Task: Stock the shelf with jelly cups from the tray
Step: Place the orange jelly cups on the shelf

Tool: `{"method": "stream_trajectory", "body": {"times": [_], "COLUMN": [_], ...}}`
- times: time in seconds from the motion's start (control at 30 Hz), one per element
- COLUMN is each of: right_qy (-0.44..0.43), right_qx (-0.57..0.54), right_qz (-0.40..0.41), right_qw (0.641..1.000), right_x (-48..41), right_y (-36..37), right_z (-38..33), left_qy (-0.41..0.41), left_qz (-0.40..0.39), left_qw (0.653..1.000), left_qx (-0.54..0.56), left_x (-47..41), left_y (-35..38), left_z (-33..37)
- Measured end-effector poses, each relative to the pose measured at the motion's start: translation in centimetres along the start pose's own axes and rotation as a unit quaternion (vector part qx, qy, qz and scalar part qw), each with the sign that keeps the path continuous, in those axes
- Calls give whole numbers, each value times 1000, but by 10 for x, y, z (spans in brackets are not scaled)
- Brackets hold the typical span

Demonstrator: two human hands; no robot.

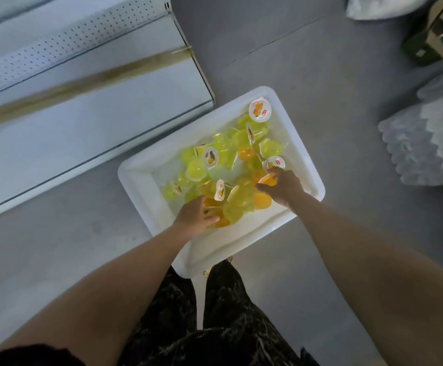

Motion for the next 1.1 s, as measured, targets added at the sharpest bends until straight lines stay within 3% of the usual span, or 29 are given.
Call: {"method": "stream_trajectory", "body": {"times": [0.2, 0.37, 0.57, 0.77, 1.1], "right_qy": [-20, -46, 73, 85, 54], "right_qx": [19, 11, -226, -298, -338], "right_qz": [-31, -33, -20, -31, -88], "right_qw": [999, 998, 971, 950, 935], "right_x": [-14, -6, 7, 16, 22], "right_y": [1, 7, 23, 36, 49], "right_z": [-9, -14, 11, 13, 0], "left_qy": [3, -21, -58, -66, -61], "left_qz": [10, -4, -12, -32, 67], "left_qw": [1000, 999, 992, 992, 993], "left_qx": [-16, 42, 115, 101, 81], "left_x": [-1, -8, -26, -34, -36], "left_y": [7, 23, 14, 12, 2], "left_z": [-4, -3, -3, -6, -11]}}
Point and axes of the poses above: each hand's wrist, its own x-axis away from the middle knuckle, its own y-axis out of the palm, z = x × y, the point moved 10 cm from there along -x, towards the middle knuckle, and after that the axes turned 3 degrees about z, right-handed, at the moved point
